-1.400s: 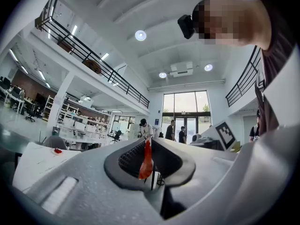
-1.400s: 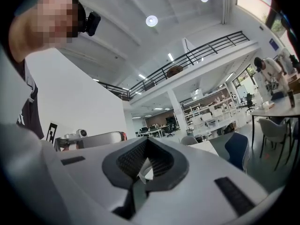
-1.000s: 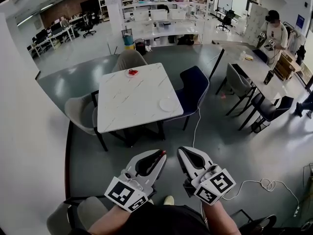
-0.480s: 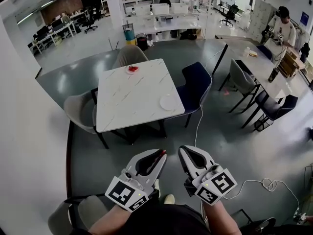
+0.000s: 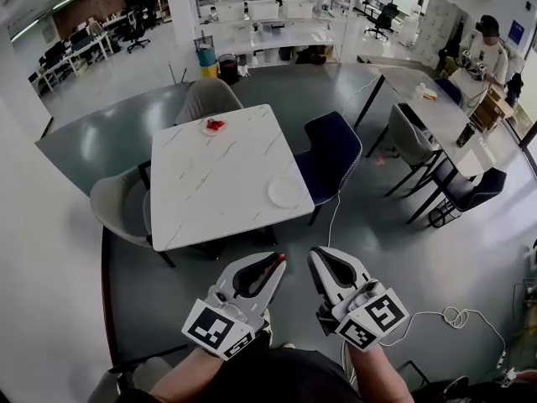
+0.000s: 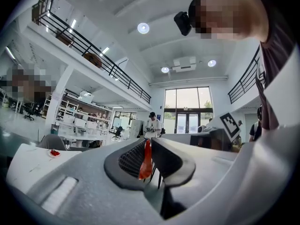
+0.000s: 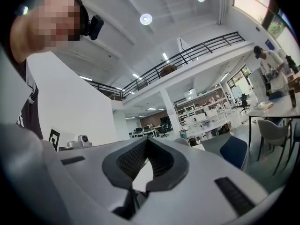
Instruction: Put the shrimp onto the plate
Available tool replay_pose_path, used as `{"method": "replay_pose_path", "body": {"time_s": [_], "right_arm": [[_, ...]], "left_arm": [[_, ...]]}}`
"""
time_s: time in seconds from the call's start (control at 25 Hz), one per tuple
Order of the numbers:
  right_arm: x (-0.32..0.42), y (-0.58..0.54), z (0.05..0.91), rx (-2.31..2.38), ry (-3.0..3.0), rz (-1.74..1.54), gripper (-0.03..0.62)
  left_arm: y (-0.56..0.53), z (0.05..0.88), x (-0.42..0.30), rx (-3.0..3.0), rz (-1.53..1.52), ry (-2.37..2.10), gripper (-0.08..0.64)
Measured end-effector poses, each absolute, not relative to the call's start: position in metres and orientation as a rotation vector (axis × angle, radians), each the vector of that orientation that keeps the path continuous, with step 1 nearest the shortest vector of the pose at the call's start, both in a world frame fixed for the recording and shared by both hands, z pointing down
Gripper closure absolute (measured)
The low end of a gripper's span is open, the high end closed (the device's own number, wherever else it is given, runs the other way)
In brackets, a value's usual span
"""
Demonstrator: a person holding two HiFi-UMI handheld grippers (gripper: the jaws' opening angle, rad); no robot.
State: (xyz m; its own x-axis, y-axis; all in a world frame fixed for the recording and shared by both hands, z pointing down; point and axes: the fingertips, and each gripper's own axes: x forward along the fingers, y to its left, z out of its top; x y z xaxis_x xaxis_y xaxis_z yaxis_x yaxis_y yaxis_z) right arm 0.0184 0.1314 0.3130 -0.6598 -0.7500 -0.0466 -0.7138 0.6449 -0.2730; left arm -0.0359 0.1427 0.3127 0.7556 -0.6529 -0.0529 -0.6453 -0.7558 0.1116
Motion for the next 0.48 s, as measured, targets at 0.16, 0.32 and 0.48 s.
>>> {"method": "replay_pose_path", "body": {"time_s": [0.16, 0.32, 0.48], "right_arm": [[0.007, 0.087, 0.315, -1.259, 2.690, -0.357, 0.591], [-0.003, 0.049, 0.325, -1.309, 2.666, -0.386, 0.591], [-0.005, 0.021, 0.336, -1.358, 2.650, -0.421, 0.591]], "left_arm": [[0.096, 0.319, -0.046, 2.880, -0.103, -1.008, 0.509], [0.051, 0.335, -0.052, 2.879, -0.060, -0.948, 0.509], [0.017, 0.349, -0.052, 2.865, -0.029, -0.900, 0.509]]}}
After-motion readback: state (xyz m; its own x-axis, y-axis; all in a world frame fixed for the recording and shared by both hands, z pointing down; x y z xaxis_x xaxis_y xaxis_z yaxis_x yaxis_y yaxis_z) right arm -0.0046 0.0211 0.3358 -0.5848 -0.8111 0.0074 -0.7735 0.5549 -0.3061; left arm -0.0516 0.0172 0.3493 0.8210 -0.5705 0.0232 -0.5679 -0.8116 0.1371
